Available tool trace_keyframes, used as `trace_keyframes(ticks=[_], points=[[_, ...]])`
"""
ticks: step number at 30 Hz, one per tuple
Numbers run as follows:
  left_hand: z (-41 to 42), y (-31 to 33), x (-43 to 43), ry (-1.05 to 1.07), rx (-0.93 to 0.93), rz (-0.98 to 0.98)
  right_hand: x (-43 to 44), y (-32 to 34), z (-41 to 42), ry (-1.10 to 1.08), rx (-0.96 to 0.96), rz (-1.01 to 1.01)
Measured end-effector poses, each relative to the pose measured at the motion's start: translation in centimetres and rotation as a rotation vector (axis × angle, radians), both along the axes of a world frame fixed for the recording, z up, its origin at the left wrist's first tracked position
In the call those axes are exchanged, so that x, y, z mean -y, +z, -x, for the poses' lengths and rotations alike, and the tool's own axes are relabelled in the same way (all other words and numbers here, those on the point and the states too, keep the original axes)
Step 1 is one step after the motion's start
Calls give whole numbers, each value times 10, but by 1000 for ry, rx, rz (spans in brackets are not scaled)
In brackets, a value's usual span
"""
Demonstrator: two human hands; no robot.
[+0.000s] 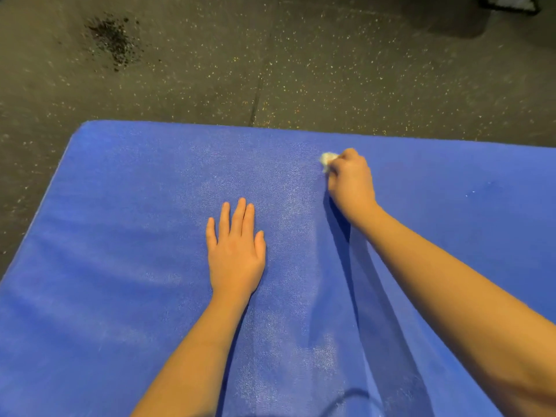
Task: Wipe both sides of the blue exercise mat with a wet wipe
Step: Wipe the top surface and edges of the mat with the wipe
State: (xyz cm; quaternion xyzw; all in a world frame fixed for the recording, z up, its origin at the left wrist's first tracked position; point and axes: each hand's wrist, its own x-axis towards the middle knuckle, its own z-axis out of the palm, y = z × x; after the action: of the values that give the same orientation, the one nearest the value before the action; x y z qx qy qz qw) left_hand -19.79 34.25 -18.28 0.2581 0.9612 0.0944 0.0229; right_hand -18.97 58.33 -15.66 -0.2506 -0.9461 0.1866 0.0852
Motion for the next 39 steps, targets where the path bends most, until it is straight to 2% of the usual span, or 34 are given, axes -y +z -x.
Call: trace_keyframes(ticks=[3, 4, 6, 8, 9, 11, 13, 14, 15, 18, 19, 21, 23, 24, 26, 29, 31, 34, 35, 37, 39], points=[[0, 1, -1, 1, -9, -12, 34, -3, -27, 489, -22, 42], [1, 1, -1, -1, -12, -13, 30, 0, -32, 551, -1, 26], [2, 0, 0, -9, -8, -14, 12, 0, -30, 351, 34, -31], [2, 0, 0, -19, -3, -14, 8, -1, -31, 56, -14, -54], [1, 1, 0, -17, 1, -13, 17, -2, -35, 9, -59, -29], [-5, 4, -1, 6, 12, -17, 42, -2, -49, 182, -96, 19], [-15, 4, 3, 2, 20, -26, 49, -1, -67, 453, -29, 53], [-19, 3, 6, -23, 18, -20, 41, 2, -68, 490, 9, 44], [-23, 1, 11, -48, 15, -9, 31, 3, -66, 440, 17, 22], [-24, -1, 16, -44, -2, -10, 22, -1, -60, 42, -79, 48], [-24, -1, 15, -37, 4, -13, 32, -1, -61, -12, -115, 68], [-25, 1, 14, -33, 12, -27, 61, 0, -70, 151, -112, 106], [-26, 2, 14, -35, 17, -33, 74, 3, -86, 467, 5, 122], [-25, 2, 13, -34, 21, -35, 68, 6, -88, 546, 47, 101], [-24, 2, 12, -30, 20, -37, 47, 12, -81, 412, 81, 46], [-26, 4, 13, -37, 57, -27, 29, 18, -75, -8, 160, -2], [-25, 6, 13, -44, 74, -16, 47, 24, -80, 65, 183, 56], [-28, 13, 13, -42, 132, -7, 84, 36, -102, 519, 301, 194], [-33, 15, 15, -32, 167, -1, 86, 37, -107, 603, 342, 193], [-49, 17, 27, -39, 195, 0, 79, 35, -108, 528, 317, 151], [-65, 17, 42, -98, 157, 22, 73, 28, -109, 239, 258, 81]])
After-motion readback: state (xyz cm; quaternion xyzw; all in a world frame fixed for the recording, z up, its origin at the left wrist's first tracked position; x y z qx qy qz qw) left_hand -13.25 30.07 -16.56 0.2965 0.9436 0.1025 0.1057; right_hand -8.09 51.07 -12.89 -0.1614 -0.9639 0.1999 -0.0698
